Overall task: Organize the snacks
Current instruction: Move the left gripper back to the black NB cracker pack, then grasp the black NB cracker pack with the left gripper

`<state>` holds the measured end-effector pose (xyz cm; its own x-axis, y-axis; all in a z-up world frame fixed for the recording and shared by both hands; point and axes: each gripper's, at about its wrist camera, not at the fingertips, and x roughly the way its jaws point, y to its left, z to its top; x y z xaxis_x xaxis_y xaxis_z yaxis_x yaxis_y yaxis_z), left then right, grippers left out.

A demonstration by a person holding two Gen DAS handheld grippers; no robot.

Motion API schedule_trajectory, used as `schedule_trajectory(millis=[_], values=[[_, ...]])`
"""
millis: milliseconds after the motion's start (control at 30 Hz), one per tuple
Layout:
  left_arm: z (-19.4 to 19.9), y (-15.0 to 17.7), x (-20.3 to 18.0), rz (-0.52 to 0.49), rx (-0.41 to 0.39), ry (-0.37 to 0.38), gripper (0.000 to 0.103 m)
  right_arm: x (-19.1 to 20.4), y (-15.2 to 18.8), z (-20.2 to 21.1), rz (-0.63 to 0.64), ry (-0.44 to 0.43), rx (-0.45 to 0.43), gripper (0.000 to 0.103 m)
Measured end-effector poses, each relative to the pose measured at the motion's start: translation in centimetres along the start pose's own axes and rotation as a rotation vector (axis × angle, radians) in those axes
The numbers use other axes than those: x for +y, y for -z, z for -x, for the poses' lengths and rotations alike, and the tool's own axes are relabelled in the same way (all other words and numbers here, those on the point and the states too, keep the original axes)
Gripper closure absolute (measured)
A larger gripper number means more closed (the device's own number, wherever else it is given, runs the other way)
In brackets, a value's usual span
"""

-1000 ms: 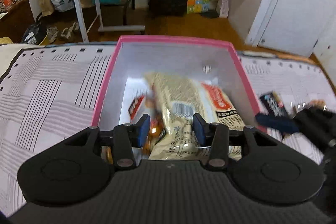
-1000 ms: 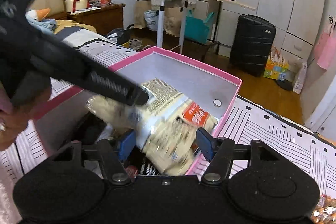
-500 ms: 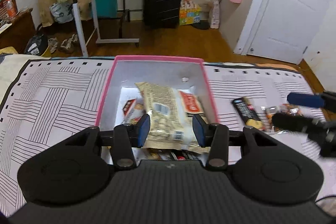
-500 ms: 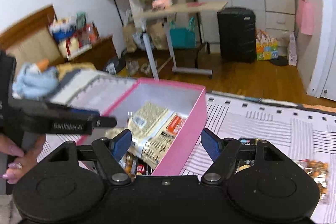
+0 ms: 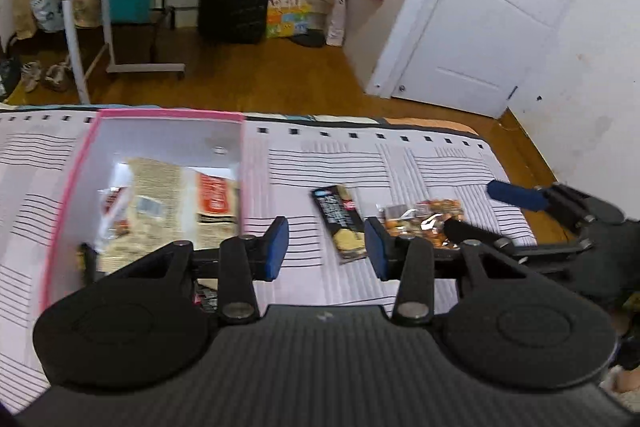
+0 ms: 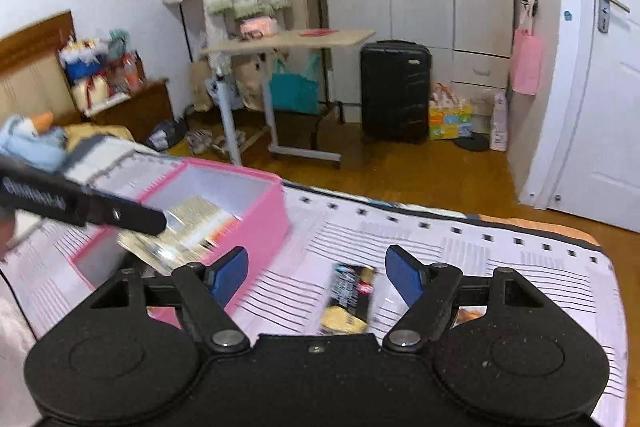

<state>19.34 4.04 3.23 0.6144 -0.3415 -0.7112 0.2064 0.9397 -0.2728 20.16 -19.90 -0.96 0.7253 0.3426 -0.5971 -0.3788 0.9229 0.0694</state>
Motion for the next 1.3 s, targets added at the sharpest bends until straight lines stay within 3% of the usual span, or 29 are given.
schedule_trajectory(millis=[167, 300, 533, 733, 900, 1100, 1167, 1300], values=[[-3.9, 0.4, -2.3, 0.005, 0.032, 0.026, 0.063, -2.2, 2.9, -2.5, -0.027, -0.043, 0.019, 0.027], [-7.1, 1.2, -3.1, 0.043, 0.038, 0.058, 0.063, -2.4, 4.6, -5.3, 0.025, -0.062, 0.053, 0.037], [-13.1, 2.6, -3.2, 0.095, 0.056, 0.065, 0.063, -2.2, 5.9, -10.1, 0.034, -0.142, 0.097, 0.038], [-17.4, 3.8, -1.6, 0.131, 0.078, 0.02, 0.064, -2.6, 6.9, -13.9, 0.02, -0.107, 0.121, 0.038], [-19.7, 4.9, -0.7, 0.161, 0.08, 0.036, 0.064, -3.1, 8.7, -15.7, 0.002, -0.092, 0.149, 0.036], [-21.2, 5.7, -0.5, 0.149, 0.069, 0.018, 0.066, -3.4, 8.9, -16.2, -0.014, -0.062, 0.16, 0.024], [-21.6, 5.9, -0.5, 0.134, 0.081, 0.004, 0.072, -3.5, 9.1, -16.2, -0.039, -0.061, 0.16, 0.021], [-21.6, 6.1, -0.7, 0.105, 0.081, 0.007, 0.076, -2.0, 9.1, -15.8, 0.029, -0.048, 0.158, 0.032]])
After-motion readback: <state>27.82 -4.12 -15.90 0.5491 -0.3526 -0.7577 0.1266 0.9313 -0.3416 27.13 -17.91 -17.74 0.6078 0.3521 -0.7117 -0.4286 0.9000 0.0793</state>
